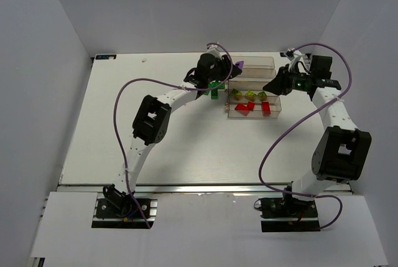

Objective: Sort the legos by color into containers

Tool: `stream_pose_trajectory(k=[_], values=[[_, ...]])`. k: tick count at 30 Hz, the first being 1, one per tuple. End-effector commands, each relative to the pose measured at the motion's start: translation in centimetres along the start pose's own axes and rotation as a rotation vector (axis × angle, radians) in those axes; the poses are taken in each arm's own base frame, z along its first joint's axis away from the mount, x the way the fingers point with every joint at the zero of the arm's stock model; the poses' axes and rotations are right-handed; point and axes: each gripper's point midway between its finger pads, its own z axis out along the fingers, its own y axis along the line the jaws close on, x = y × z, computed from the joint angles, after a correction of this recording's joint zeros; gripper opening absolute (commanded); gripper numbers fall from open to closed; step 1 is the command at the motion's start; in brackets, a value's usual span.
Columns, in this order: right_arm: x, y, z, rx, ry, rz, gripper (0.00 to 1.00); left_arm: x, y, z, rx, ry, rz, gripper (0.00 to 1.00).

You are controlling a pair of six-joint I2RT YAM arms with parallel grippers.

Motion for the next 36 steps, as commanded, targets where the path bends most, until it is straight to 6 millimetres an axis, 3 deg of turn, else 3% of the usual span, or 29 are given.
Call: stream_pose_trajectory(k=[1, 3, 4, 5, 6, 8, 9, 10, 12, 15, 16, 17, 20, 21, 27, 34, 36], values=[[-2.2, 1.0, -0.2, -0.035, -0.084, 0.015, 0.37, -3.9, -2.2, 0.2, 0.027, -0.123, 0.067, 0.00], [-3.0, 0.5, 0.3, -0.039, -0.109, 0.069, 0.43, -3.6, -2.5, 0.3, 0.040, -0.117, 0.088, 0.00], [-4.1, 0.5, 0.3, -0.047, -0.125, 0.151, 0.51, -3.5, -3.0, 0.2, 0.054, -0.117, 0.102, 0.00], [-4.6, 0.6, 0.5, -0.063, -0.131, 0.190, 0.53, -2.2, -2.2, -0.1, 0.042, -0.094, 0.121, 0.00], [-5.4, 0.2, 0.9, -0.071, -0.140, 0.274, 0.56, -3.3, -4.3, -1.0, 0.094, -0.133, 0.148, 0.00], [-6.1, -0.2, 1.3, -0.066, -0.151, 0.353, 0.64, -3.1, -4.9, -2.2, 0.114, -0.151, 0.173, 0.00], [-6.1, -1.1, 1.8, -0.048, -0.150, 0.395, 0.66, -1.2, -3.6, -2.8, 0.092, -0.123, 0.170, 0.00], [-6.8, -1.2, 1.9, -0.044, -0.158, 0.412, 0.70, -2.5, -5.6, -3.9, 0.140, -0.168, 0.190, 0.00], [-7.0, -1.3, 2.7, -0.054, -0.146, 0.472, 0.70, -0.8, -5.6, -5.0, 0.151, -0.142, 0.210, 0.00], [-8.0, -0.5, 3.5, -0.062, -0.148, 0.452, 0.71, -0.6, -7.6, -6.5, 0.191, -0.138, 0.265, 0.00], [-8.1, -0.2, 3.8, -0.061, -0.146, 0.444, 0.70, 0.7, -7.5, -6.8, 0.189, -0.114, 0.266, 0.00], [-8.1, 0.2, 4.4, -0.051, -0.140, 0.441, 0.69, 0.1, -8.4, -7.4, 0.200, -0.132, 0.272, 0.00], [-7.2, 0.2, 5.6, -0.023, -0.106, 0.469, 0.66, 0.9, -9.1, -8.4, 0.205, -0.139, 0.274, 0.00], [-6.5, -0.3, 5.9, 0.012, -0.088, 0.482, 0.66, 0.7, -10.4, -9.0, 0.223, -0.151, 0.277, 0.00], [-4.3, -1.2, 6.7, 0.059, -0.032, 0.518, 0.63, 1.4, -12.4, -10.7, 0.230, -0.170, 0.283, 0.00], [-4.0, -0.3, 6.5, 0.031, -0.008, 0.516, 0.62, 3.0, -12.1, -11.0, 0.217, -0.148, 0.278, 0.00], [-3.9, 1.2, 7.1, 0.004, 0.009, 0.498, 0.62, 3.4, -11.9, -11.1, 0.213, -0.141, 0.271, 0.00]])
